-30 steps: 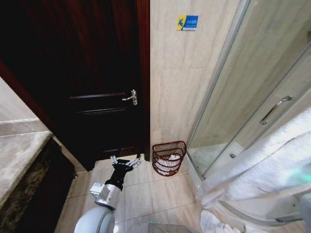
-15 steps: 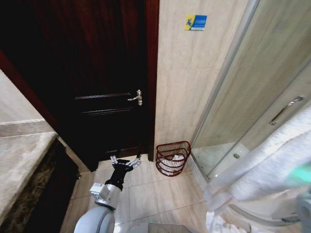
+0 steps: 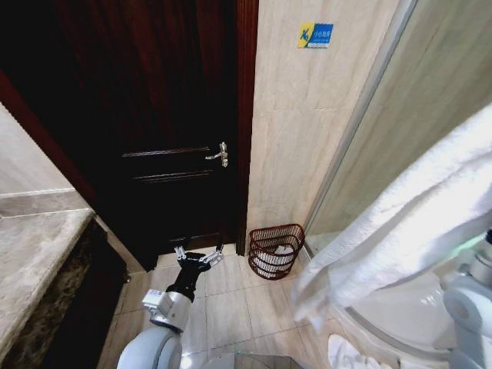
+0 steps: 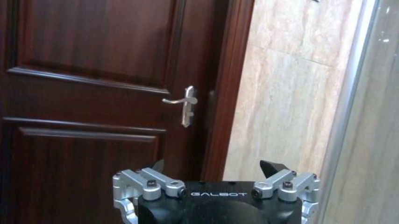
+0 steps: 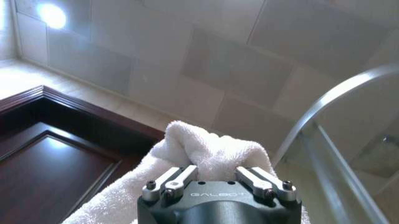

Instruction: Discard the used towel into the hamper.

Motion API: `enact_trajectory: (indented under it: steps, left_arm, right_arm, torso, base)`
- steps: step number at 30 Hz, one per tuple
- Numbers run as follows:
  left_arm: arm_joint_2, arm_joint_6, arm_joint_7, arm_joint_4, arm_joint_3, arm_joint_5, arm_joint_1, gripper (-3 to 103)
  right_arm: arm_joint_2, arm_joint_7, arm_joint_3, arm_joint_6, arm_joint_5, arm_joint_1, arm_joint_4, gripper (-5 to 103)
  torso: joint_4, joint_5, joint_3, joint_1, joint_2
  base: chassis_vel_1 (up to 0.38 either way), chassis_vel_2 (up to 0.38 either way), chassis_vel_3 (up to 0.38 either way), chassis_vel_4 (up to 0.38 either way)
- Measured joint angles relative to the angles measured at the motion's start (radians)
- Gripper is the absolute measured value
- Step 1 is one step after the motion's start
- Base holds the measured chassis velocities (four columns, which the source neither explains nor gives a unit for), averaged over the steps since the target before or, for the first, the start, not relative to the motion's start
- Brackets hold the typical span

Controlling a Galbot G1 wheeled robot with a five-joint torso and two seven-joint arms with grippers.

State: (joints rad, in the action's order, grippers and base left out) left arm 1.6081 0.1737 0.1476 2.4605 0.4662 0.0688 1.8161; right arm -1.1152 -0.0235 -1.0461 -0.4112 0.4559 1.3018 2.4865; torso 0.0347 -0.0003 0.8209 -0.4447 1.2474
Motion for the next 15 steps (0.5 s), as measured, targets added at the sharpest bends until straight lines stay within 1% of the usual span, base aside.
enact_trajectory:
  steps: [1, 4, 6, 8, 11, 15]
  left_arm:
    - [0.000, 0.000, 0.000, 0.000, 0.000, 0.000, 0.000, 100]
    - [0.000, 0.000, 0.000, 0.000, 0.000, 0.000, 0.000, 100]
    - [0.000, 0.000, 0.000, 0.000, 0.000, 0.000, 0.000, 100]
    - [0.000, 0.000, 0.000, 0.000, 0.000, 0.000, 0.000, 100]
    - [0.000, 0.000, 0.000, 0.000, 0.000, 0.000, 0.000, 100]
    - [0.000, 0.000, 0.000, 0.000, 0.000, 0.000, 0.000, 100]
  right_arm:
    - [0.004, 0.000, 0.020, 0.000, -0.010, -0.021, -0.013, 13]
    - [0.016, -0.008, 0.044, 0.010, -0.024, -0.073, -0.037, 13]
    - [0.027, -0.019, 0.065, 0.027, -0.027, -0.115, -0.060, 13]
    - [0.032, -0.023, 0.077, 0.035, -0.027, -0.133, -0.071, 13]
    - [0.031, -0.034, 0.093, 0.057, -0.036, -0.159, -0.084, 13]
    - [0.014, -0.050, 0.103, 0.095, -0.047, -0.172, -0.101, 13]
  torso:
    - [-0.0002, 0.0006, -0.001, 0.001, -0.003]
    - [0.0000, 0.0000, -0.003, 0.003, -0.006]
    - [0.0006, 0.0002, -0.004, 0.003, -0.007]
    - [0.0007, 0.0002, -0.004, 0.003, -0.008]
    - [0.0006, 0.0005, -0.004, 0.003, -0.008]
    - [-0.0001, 0.0005, -0.004, 0.003, -0.008]
  base:
    - [0.080, 0.053, 0.016, 0.015]
    - [0.074, 0.074, 0.018, 0.031]
    - [0.083, 0.085, 0.052, 0.047]
    - [0.070, 0.069, 0.068, 0.045]
    - [0.021, 0.018, 0.011, 0.017]
    - [0.000, 0.000, 0.000, 0.000]
